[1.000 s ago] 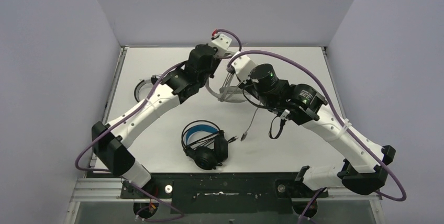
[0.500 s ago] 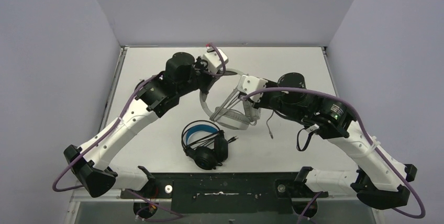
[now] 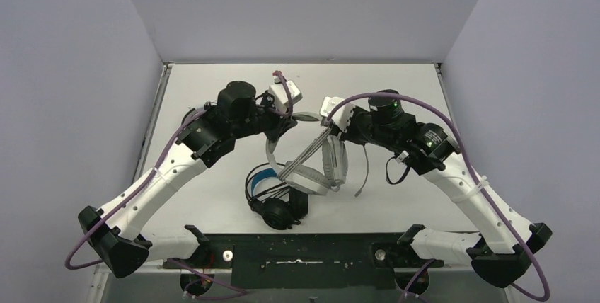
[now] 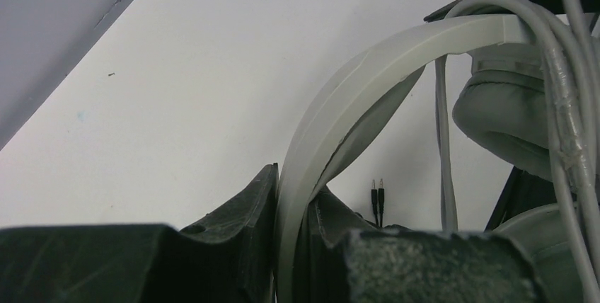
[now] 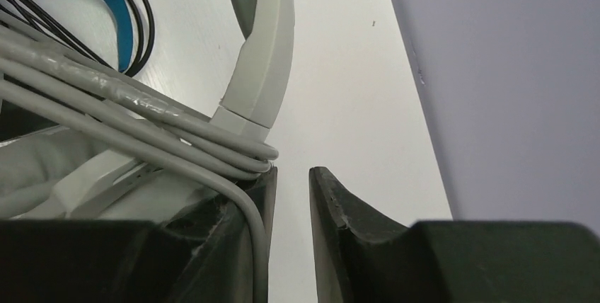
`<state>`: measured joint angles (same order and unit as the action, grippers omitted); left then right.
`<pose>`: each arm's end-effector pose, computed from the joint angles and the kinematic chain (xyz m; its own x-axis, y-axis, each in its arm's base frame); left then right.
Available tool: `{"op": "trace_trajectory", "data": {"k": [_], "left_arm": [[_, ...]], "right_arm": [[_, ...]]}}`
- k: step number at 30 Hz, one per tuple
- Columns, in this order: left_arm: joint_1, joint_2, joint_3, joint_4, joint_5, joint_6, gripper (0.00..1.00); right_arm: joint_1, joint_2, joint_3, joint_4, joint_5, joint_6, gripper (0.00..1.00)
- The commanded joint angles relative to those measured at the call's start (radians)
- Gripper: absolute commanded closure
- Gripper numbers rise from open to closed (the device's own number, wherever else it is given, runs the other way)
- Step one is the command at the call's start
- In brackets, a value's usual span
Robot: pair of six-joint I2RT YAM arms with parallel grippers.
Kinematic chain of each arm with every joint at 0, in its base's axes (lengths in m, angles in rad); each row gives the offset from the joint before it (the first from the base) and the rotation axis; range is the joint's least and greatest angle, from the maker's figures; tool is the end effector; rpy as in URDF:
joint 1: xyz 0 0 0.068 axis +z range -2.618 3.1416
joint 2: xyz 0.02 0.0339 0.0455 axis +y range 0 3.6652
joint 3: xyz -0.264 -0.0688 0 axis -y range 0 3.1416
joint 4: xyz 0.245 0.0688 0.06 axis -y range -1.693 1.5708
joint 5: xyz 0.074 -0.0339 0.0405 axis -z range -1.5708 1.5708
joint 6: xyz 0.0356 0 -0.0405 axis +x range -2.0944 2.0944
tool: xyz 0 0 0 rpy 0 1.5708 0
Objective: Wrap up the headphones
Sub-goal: Wrap the headphones cable around the headphones.
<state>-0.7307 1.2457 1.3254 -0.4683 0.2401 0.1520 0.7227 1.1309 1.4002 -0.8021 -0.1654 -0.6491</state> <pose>0.1996 -0.1902 0.4018 -0.1559 0.3372 -0.9284 0.8455 0.5315 0.0511 0.1625 0.1511 0.4200 0.1552 -0.6581 -0.7368 -0.8347 0.3115 -0.4541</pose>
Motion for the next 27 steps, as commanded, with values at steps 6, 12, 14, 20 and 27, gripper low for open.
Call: {"op": "trace_trajectory", "data": {"k": [6, 12, 14, 20, 27], "left_arm": [[0.080, -0.082, -0.033, 0.104, 0.270, -0.137, 1.00], [0.137, -0.090, -0.038, 0.142, 0.286, -0.306, 1.00], [0.137, -0.089, -0.023, 0.125, 0.280, -0.335, 1.00], [0.136, -0.062, 0.100, -0.007, 0.177, -0.400, 1.00], [0.139, -0.019, 0.277, -0.173, -0.014, -0.462, 1.00]], "right_arm": [[-0.120, -0.021, -0.166, 0.331, -0.044, 0.233, 0.56], [-0.266, 0.002, -0.271, 0.457, -0.226, 0.425, 0.41], [-0.310, 0.023, -0.305, 0.528, -0.300, 0.505, 0.38], [-0.345, 0.093, -0.385, 0.746, -0.388, 0.688, 0.29], [-0.346, 0.170, -0.417, 0.939, -0.425, 0.843, 0.18]]}}
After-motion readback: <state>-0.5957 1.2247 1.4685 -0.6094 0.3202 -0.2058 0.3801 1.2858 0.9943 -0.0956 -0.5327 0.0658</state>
